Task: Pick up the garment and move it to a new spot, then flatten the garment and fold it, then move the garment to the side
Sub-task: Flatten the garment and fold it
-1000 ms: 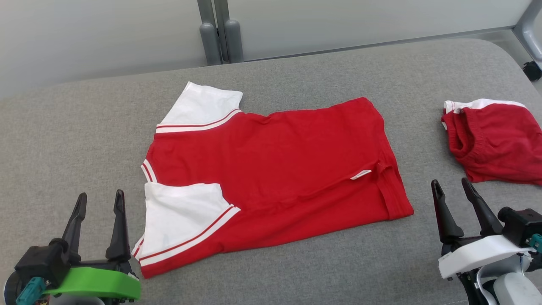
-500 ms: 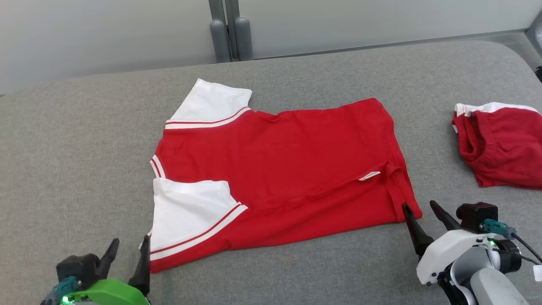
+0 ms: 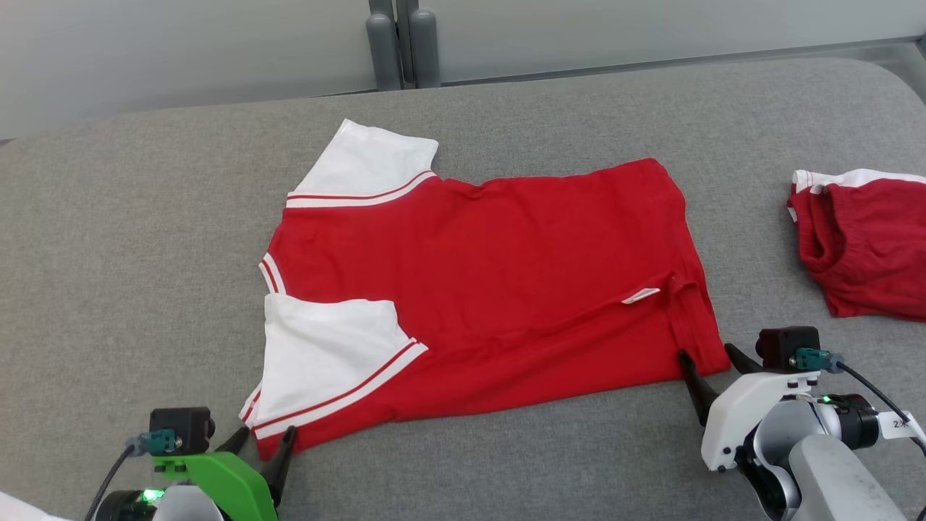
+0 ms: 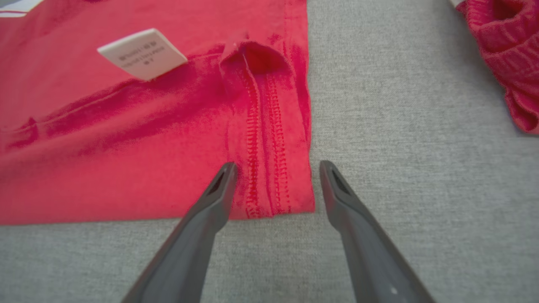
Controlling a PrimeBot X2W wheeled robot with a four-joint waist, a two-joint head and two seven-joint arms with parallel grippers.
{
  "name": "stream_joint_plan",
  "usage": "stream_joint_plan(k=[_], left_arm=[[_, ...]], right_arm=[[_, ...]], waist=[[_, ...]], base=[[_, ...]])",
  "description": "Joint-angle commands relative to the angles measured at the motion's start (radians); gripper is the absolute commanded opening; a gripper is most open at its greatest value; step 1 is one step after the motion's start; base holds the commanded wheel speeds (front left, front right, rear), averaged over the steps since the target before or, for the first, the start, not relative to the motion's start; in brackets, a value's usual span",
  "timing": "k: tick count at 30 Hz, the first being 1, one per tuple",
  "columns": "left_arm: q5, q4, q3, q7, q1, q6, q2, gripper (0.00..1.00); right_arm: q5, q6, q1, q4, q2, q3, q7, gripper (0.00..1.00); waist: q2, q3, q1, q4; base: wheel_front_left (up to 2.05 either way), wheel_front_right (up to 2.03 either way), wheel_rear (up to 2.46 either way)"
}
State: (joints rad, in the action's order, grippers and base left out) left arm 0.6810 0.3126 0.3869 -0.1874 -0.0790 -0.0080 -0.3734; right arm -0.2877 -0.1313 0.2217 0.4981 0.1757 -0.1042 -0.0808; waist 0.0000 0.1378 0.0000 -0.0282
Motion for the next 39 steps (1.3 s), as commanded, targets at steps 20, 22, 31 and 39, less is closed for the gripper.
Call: stream_joint_plan(k=[20,22,31,39], left_arm=[[0.037,0.008,0.017,-0.114,-0.024,-0.028,-0.059,0.0],[0.045,-0.024,0.018,-0.133,-0.005,-0.026,-0.072,0.0],[0.105,-0.193,0.012,-0.262,0.136,0.018,-0.152,0.0],[0.148,-0.276,-0.002,-0.307,0.23,0.058,-0.179,0.0]], right_arm=[[-0.051,0.002,0.03,0.019,0.04,-0.073,-0.079,0.0],[-0.061,0.002,0.011,-0.009,0.065,-0.096,-0.099,0.0],[-0.107,0.002,-0.144,-0.165,0.13,-0.072,-0.242,0.0],[-0.081,0.002,-0.273,-0.301,0.105,0.01,-0.317,0.17]], waist=[[0.0,-0.029,0.0,-0.013],[0.0,-0.04,0.0,-0.011],[0.0,-0.061,0.0,-0.017],[0.0,-0.06,0.0,-0.024]], base=[[0.0,0.0,0.0],[0.0,0.0,0.0],[0.0,0.0,0.0],[0.0,0.0,0.0]])
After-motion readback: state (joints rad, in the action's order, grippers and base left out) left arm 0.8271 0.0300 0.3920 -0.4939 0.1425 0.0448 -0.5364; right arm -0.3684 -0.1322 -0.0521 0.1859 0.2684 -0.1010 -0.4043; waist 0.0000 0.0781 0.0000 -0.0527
